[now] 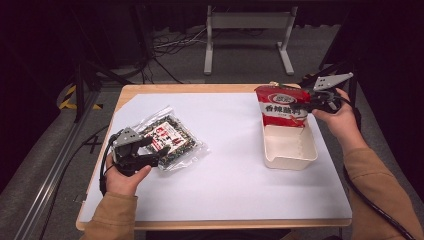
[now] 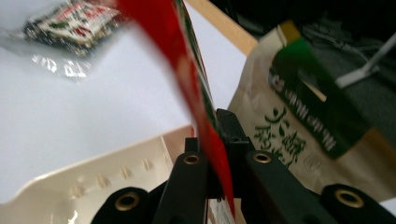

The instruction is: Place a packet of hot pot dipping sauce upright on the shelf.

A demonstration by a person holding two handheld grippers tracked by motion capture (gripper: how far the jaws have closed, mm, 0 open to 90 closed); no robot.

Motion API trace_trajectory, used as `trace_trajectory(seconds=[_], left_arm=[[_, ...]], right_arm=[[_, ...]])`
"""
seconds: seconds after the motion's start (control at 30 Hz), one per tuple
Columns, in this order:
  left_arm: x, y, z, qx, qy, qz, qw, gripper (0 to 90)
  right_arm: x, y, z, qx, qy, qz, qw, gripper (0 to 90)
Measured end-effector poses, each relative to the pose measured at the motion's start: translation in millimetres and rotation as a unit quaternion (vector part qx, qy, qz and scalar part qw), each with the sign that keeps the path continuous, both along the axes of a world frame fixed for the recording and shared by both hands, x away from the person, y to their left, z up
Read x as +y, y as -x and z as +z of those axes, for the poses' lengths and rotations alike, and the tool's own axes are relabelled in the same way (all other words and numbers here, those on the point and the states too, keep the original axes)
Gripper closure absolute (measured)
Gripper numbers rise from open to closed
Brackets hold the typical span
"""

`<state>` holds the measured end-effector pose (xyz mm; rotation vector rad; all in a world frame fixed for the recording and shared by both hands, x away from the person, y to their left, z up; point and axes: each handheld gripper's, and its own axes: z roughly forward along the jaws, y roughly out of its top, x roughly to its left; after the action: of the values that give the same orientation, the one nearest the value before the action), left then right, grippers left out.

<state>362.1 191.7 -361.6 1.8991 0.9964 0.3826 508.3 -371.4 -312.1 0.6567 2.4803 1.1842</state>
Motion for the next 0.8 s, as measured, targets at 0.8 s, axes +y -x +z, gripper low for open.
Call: trace_trajectory(seconds=[0.8], left_arm=[[-0.4,-7.3,-8.0,-0.012,-0.059,0.009,0.9981,32.5]], right_arm=[[-18.4,2.1,-26.4,0.035,-0.034,-0.087,0.9950,83.5]])
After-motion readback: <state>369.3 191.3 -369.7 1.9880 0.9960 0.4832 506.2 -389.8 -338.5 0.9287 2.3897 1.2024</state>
